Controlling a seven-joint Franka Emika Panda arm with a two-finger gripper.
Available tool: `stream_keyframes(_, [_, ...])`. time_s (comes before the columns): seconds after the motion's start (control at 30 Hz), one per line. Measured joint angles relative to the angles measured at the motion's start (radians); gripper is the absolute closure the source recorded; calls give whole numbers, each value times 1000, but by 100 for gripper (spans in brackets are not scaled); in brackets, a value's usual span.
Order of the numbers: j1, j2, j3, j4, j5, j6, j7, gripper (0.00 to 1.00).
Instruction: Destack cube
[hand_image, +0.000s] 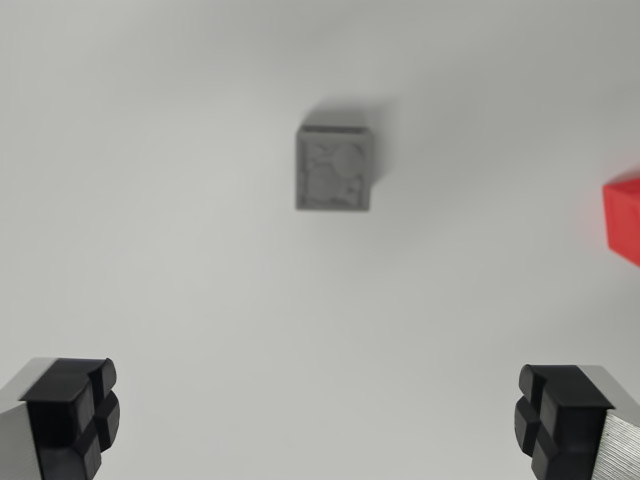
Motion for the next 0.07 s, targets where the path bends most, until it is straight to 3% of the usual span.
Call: stream_keyframes(0.07, [0,0,0,0,0,0,0,0])
